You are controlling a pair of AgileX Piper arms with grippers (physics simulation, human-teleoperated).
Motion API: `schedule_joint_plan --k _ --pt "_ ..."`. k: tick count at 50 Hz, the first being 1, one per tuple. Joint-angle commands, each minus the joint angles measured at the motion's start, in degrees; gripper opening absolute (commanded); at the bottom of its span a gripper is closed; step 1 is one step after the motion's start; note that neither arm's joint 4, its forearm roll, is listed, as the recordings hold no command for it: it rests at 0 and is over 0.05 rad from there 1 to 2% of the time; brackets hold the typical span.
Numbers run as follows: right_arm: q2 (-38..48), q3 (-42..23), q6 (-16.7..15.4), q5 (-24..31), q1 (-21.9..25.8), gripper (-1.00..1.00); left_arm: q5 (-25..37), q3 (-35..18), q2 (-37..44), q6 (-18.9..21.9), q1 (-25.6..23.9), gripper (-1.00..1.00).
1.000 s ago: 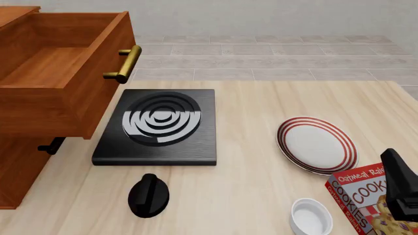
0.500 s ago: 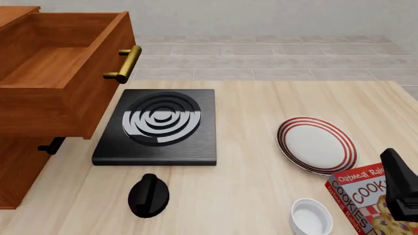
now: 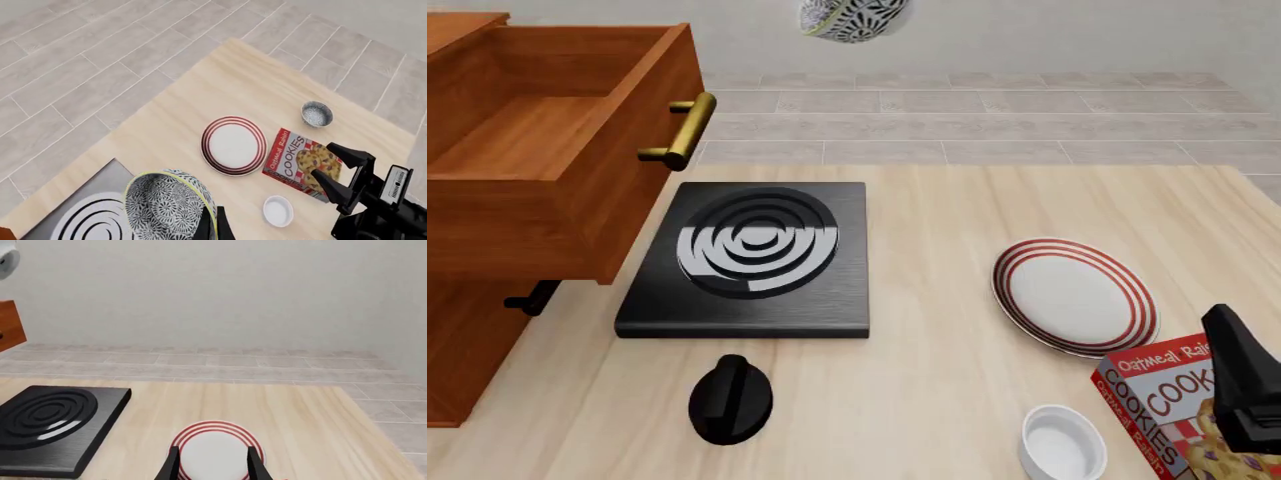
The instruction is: Pick the akita bowl in the top layer of the wooden cabinet and place it on the plate.
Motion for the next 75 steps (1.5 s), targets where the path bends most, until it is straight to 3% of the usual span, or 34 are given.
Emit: schedule_joint_plan --k 1,18,36,49,64,75 --pt "-0.02 0.1 -0.17 -0.05 0.09 1.0 -2.86 2.09 0.36 -0.46 -2.7 -1.0" --pt "-0.03 0.09 -0.72 -0.25 0.29 1.0 -7.39 4.94 2.96 -0.6 -6.83 -1.0" --pt "-0.03 0.21 -1.01 -0.36 0.44 1.0 -10.22 4.14 6.39 -0.91 -10.0 -1.0" --pt "-0.03 0.15 -0.92 -0.34 0.42 1.0 -12.35 4.07 9.29 1.26 -9.45 -1.0" --pt "-0.03 0.17 -0.76 -0.26 0.29 1.0 -14.93 3.72 13.02 -0.09 -8.59 -1.0" --pt "-0.04 0.15 -0.68 -0.25 0.23 1.0 -14.23 -0.01 16.48 0.1 -8.55 -1.0"
